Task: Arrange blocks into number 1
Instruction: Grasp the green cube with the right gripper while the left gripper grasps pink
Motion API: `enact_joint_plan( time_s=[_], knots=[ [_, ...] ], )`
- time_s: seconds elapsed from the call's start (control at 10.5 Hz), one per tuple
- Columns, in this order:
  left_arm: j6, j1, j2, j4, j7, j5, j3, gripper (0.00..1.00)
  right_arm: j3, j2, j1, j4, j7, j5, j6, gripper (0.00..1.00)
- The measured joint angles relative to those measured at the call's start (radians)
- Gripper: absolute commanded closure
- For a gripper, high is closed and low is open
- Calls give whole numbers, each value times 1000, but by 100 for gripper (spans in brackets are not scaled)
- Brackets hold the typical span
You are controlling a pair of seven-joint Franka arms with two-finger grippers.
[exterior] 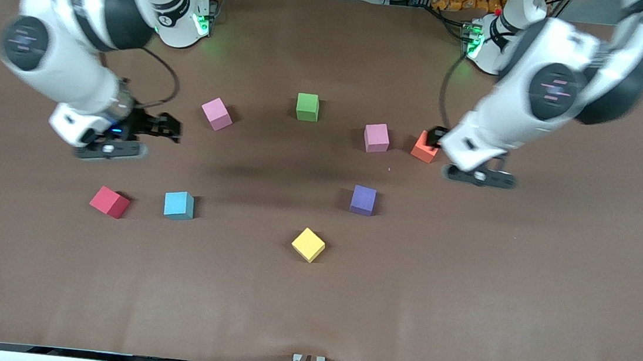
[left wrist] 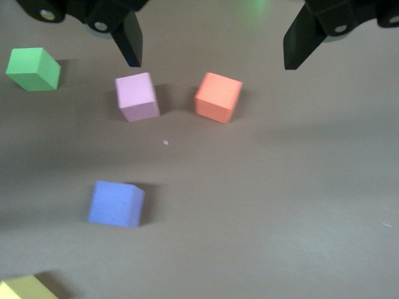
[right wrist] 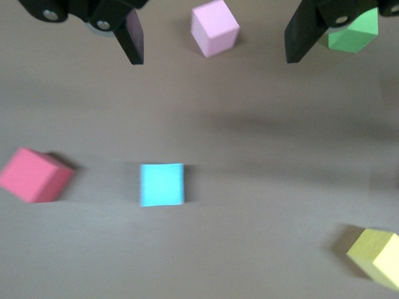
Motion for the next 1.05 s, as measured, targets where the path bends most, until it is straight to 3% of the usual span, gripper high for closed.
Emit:
enact_joint_plan(
  time_s=[0.29, 0.67, 1.05],
  knots=[
    [129, -112, -4, -166, -204, 19, -7, 0, 1, -1, 65, -115, 12, 9, 76, 0],
    [410, -120, -28, -447, -537, 23, -21, 0, 2, 0, 101, -251, 12, 48, 166, 0],
    [590, -122, -29, -549, -787, 27, -92, 0, 8, 64, 238, -288, 146, 141, 180, 0]
  ],
)
